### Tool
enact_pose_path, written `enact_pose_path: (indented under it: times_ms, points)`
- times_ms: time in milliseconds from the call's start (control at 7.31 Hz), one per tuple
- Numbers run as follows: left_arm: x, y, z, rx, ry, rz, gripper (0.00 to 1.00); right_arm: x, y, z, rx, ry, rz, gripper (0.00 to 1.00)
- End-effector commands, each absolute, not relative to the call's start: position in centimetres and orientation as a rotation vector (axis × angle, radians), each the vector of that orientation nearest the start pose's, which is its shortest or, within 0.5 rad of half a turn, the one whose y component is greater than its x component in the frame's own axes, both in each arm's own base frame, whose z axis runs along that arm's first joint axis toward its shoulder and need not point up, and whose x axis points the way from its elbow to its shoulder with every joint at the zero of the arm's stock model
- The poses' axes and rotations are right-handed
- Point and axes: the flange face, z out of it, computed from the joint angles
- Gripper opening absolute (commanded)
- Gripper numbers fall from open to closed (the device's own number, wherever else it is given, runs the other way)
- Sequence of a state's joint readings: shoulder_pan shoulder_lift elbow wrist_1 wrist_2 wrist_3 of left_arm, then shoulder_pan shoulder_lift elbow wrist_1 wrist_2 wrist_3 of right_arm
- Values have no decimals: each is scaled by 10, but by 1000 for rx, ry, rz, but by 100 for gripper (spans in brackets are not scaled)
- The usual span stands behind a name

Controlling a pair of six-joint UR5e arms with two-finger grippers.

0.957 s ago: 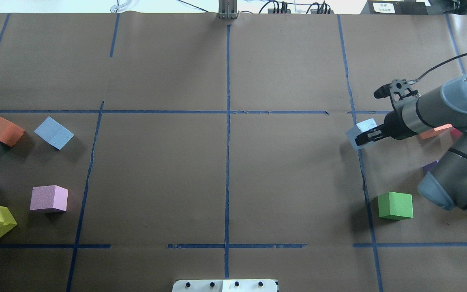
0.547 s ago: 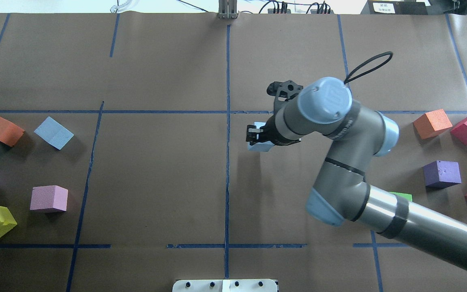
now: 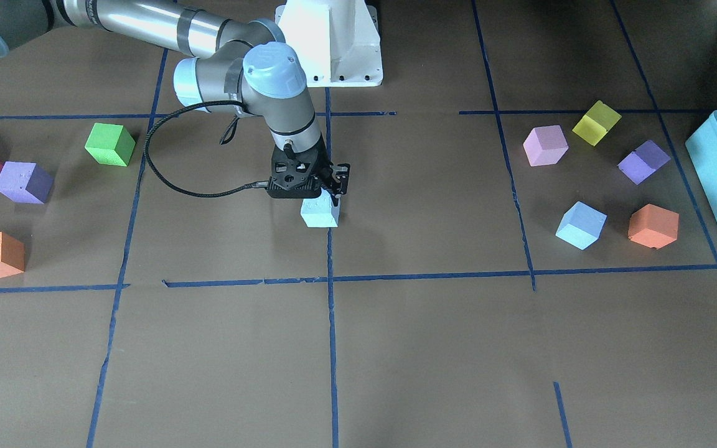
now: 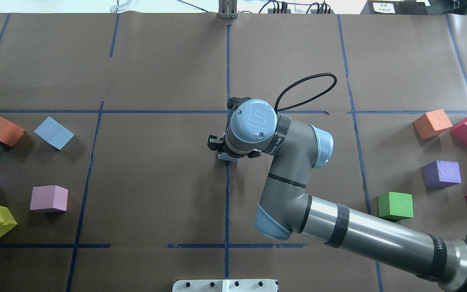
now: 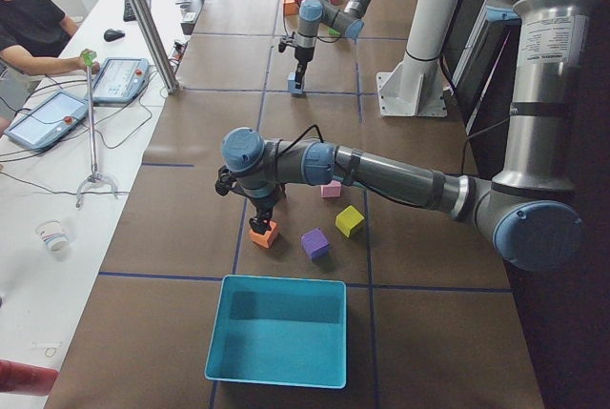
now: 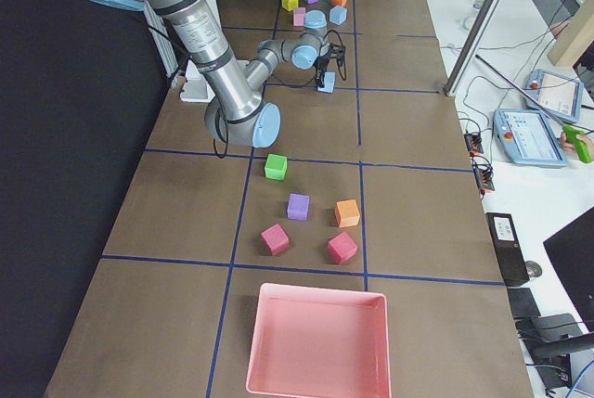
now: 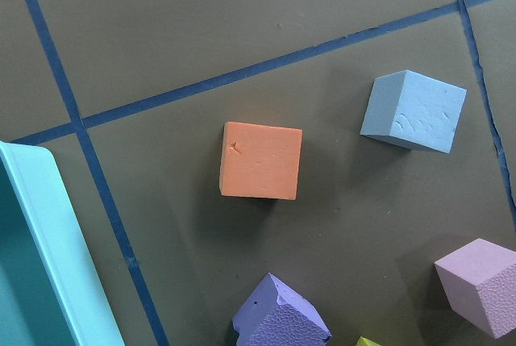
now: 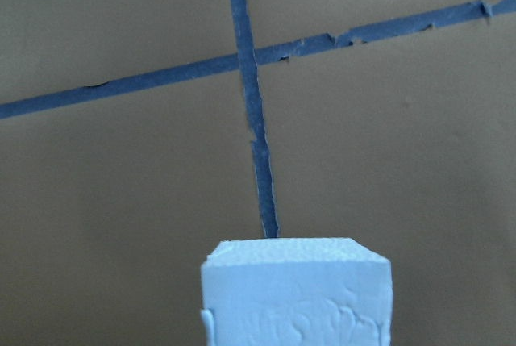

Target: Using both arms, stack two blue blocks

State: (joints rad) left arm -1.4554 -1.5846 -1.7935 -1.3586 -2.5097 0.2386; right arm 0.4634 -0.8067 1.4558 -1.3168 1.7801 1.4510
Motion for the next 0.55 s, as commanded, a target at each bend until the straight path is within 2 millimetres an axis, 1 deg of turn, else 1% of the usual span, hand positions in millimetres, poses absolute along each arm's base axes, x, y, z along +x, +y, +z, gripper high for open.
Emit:
enact_pose_path:
  times_ms: [0, 137, 274, 410]
  points:
    - [4, -492, 550, 109, 942, 352, 100, -623, -431, 217, 73, -910, 213, 30]
    - [5, -495, 563, 102, 946, 348, 100, -623, -431, 216, 74, -912, 208, 79]
    - [6, -498, 575, 96, 949, 345, 100, -621, -430, 208, 78, -926, 204, 99]
    - [18, -499, 572, 121, 948, 386, 100, -615, -426, 195, 82, -952, 197, 100]
